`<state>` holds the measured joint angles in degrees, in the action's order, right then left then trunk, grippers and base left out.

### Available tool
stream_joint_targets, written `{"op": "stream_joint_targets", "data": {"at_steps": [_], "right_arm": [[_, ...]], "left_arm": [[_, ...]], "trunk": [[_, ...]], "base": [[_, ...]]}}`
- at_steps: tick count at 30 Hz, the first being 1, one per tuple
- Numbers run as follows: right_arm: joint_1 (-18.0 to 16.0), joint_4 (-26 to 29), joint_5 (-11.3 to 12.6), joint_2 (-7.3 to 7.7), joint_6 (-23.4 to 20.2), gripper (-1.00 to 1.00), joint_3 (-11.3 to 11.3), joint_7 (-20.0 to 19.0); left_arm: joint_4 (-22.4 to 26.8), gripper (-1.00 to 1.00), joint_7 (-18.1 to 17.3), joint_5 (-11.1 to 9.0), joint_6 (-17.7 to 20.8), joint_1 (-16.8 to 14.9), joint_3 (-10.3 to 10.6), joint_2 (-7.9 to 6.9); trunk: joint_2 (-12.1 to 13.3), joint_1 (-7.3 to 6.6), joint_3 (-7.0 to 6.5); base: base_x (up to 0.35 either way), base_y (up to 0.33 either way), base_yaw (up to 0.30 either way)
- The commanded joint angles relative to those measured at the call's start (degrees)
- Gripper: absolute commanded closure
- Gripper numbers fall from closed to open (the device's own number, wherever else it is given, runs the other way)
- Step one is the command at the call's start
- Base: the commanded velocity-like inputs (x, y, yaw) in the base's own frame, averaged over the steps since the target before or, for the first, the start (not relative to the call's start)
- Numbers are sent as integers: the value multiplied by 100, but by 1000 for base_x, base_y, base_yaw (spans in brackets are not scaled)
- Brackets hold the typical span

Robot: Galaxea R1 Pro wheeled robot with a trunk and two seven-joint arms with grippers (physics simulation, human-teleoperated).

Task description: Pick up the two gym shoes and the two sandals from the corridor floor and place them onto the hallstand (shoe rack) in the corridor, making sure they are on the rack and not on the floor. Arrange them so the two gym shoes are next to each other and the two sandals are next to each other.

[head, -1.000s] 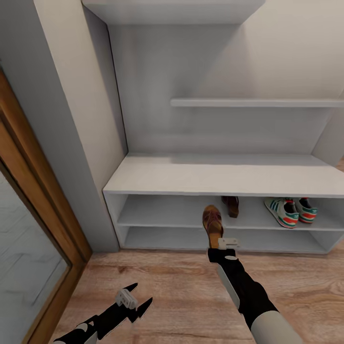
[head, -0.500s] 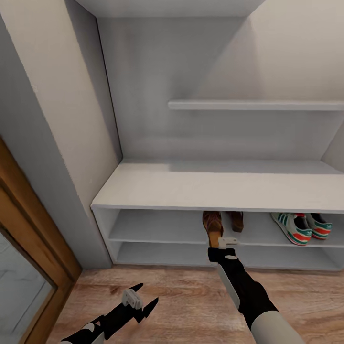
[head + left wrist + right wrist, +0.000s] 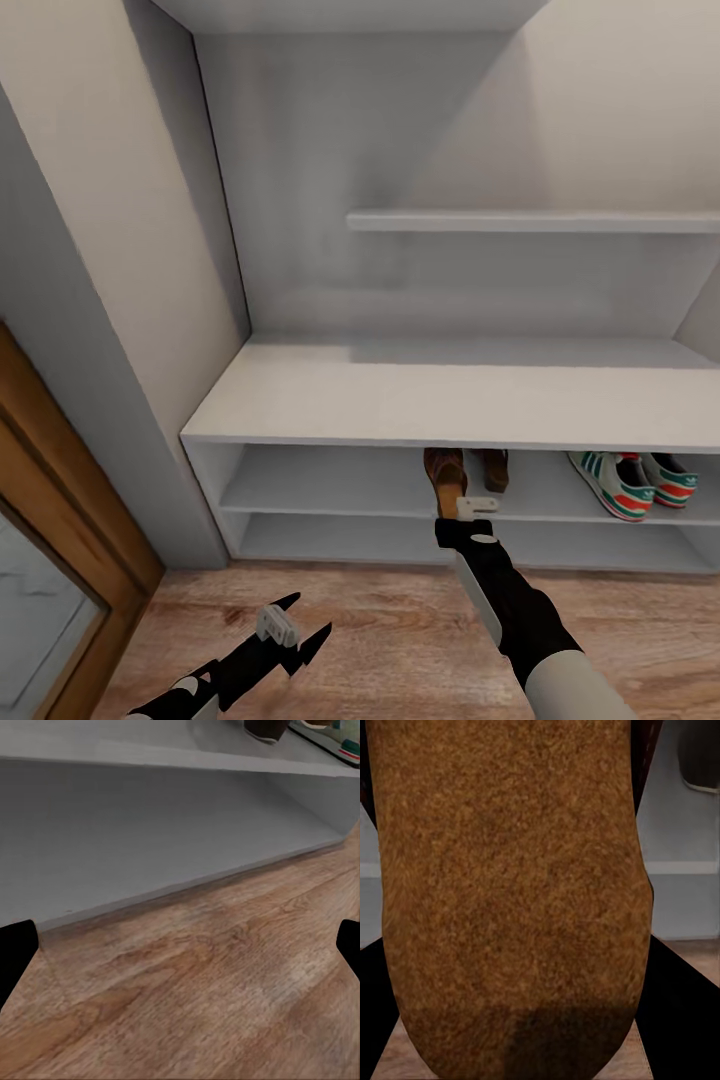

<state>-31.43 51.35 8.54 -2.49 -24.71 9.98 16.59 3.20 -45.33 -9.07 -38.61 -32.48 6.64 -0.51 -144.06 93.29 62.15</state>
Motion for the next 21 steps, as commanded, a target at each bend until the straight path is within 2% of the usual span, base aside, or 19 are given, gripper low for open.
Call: {"op": "stream_joint_targets", "data": {"at_steps": [1, 9, 18, 21], "right_arm": [[-3, 6, 60, 3, -16, 100, 21, 55], [-3, 6, 60, 3, -16, 100, 21, 55], [-3, 8, 60, 3, -16, 100, 21, 55], [-3, 10, 60, 3, -16, 100, 21, 55]], "left_arm": [[-4, -100, -21, -60, -15, -4, 48, -2], [-2, -100, -21, -60, -18, -4, 48, -2], [3, -100, -29, -52, -15, -4, 50, -2], [2, -100, -29, -53, -15, -4, 49, -2]], "trunk": [[-2, 1, 5], [-2, 1, 5], [-2, 1, 5], [-6, 8, 72]], "base": [[204, -139, 0], [202, -139, 0], [21, -14, 0], [0, 0, 0]]}}
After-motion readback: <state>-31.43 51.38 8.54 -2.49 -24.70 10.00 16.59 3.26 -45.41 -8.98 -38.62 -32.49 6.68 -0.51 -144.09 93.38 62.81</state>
